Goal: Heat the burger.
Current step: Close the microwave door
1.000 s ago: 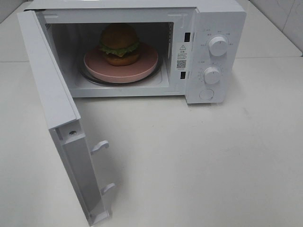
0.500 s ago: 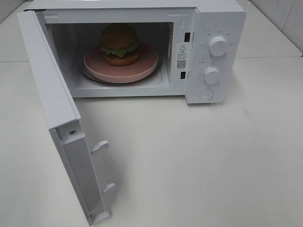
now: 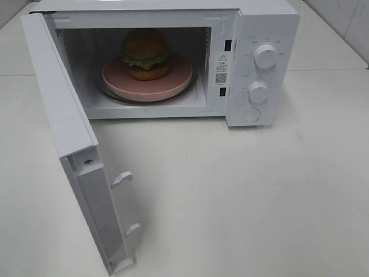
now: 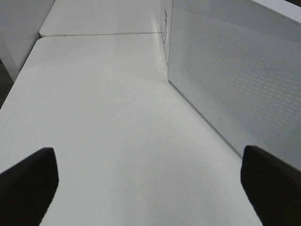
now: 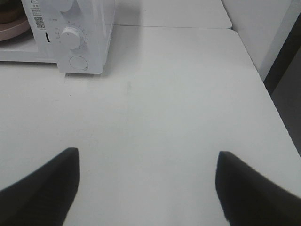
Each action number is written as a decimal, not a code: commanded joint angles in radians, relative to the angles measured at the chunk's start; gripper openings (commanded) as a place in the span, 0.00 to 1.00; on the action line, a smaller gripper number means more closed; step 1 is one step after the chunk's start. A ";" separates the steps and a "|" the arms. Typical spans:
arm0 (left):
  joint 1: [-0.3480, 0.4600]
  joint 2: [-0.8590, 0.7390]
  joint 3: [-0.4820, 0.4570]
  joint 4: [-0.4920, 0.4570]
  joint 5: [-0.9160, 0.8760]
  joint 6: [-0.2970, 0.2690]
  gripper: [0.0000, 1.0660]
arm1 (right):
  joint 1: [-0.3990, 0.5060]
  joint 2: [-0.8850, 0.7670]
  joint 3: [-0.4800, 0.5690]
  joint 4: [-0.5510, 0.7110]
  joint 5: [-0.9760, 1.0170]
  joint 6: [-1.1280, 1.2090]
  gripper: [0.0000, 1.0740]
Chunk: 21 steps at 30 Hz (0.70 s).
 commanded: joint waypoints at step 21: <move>-0.001 -0.016 0.002 0.000 -0.005 -0.008 0.92 | -0.003 -0.027 0.002 0.002 -0.006 0.012 0.70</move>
